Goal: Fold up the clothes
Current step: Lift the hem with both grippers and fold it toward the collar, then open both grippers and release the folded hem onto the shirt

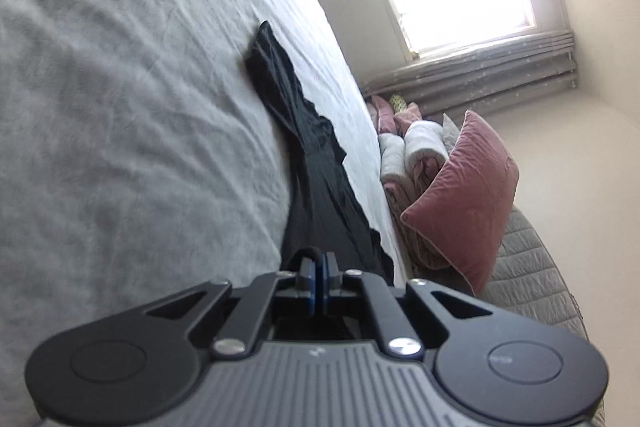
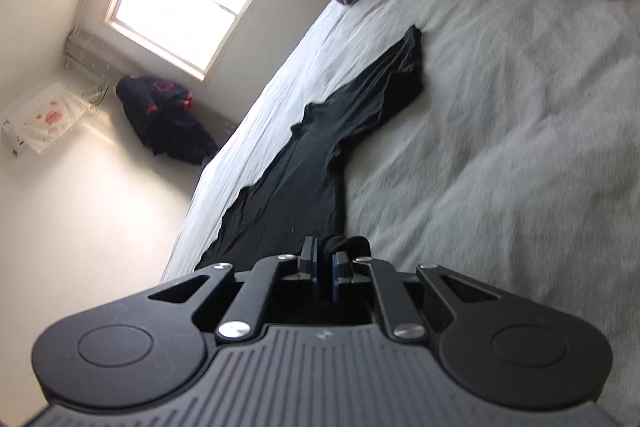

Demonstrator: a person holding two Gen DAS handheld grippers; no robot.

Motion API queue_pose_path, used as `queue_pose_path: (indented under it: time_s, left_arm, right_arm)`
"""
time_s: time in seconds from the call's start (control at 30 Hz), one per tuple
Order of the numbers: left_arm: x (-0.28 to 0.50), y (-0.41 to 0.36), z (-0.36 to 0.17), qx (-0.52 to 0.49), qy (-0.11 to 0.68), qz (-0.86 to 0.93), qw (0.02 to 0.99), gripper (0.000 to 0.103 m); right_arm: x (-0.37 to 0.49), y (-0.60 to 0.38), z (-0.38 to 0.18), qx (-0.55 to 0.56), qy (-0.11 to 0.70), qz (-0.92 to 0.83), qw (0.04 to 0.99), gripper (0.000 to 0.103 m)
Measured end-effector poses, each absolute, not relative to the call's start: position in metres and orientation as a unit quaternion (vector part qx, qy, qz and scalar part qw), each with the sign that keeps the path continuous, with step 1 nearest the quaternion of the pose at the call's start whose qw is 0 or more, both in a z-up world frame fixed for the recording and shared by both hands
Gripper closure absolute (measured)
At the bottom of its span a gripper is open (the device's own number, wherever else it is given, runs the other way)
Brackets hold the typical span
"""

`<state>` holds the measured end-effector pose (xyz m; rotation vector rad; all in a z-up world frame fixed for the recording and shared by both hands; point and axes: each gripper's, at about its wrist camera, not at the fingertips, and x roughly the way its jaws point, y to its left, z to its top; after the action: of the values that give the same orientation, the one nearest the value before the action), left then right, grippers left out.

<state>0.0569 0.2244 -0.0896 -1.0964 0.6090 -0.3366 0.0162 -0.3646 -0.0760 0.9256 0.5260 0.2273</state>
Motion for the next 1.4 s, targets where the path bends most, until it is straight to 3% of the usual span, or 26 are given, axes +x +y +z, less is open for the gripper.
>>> queue_pose_path:
  time_s: [0.13,0.2,0.23,0.27,0.3,0.4,0.67,0.8,0.97,1.23,1.4]
  left_arm:
    - [0.065,0.214,-0.087,-0.490,0.284,-0.148,0.811,0.099]
    - [0.065,0.213,-0.084,-0.468,0.285,-0.127,0.827,0.095]
    - [0.064,0.213,-0.082,-0.457,0.286,-0.117,0.834,0.085]
    - [0.064,0.214,-0.080,-0.450,0.284,-0.113,0.839,0.078]
    - [0.063,0.215,-0.078,-0.443,0.283,-0.108,0.844,0.072]
    - [0.061,0.217,-0.071,-0.421,0.278,-0.095,0.858,0.062]
    - [0.054,0.209,-0.049,-0.283,0.280,-0.067,0.915,0.057]
    - [0.048,0.192,-0.033,-0.122,0.311,-0.075,0.940,0.056]
    - [0.047,0.169,-0.027,-0.055,0.312,-0.139,0.938,0.037]
    - [0.064,0.116,-0.036,0.123,0.317,-0.169,0.925,0.038]
    - [0.088,0.114,-0.036,0.109,0.323,-0.166,0.925,0.038]
  right_arm:
    - [0.020,-0.362,-0.077,0.437,0.238,0.091,0.862,0.093]
    - [0.021,-0.362,-0.077,0.438,0.234,0.074,0.865,0.081]
    - [0.020,-0.364,-0.075,0.444,0.229,0.061,0.864,0.075]
    - [0.018,-0.367,-0.074,0.451,0.220,0.050,0.864,0.055]
    - [0.015,-0.370,-0.072,0.457,0.208,0.044,0.864,0.046]
    - [0.012,-0.373,-0.066,0.437,0.201,0.035,0.876,0.045]
    - [0.021,-0.339,-0.062,0.275,0.257,0.022,0.926,0.045]
    - [0.023,-0.331,-0.055,0.209,0.280,0.022,0.937,0.045]
    - [0.026,-0.310,-0.048,0.097,0.295,0.042,0.950,0.045]
    - [0.035,-0.299,-0.053,0.038,0.324,0.053,0.944,0.045]
    - [0.053,-0.300,-0.052,0.028,0.323,0.060,0.944,0.045]
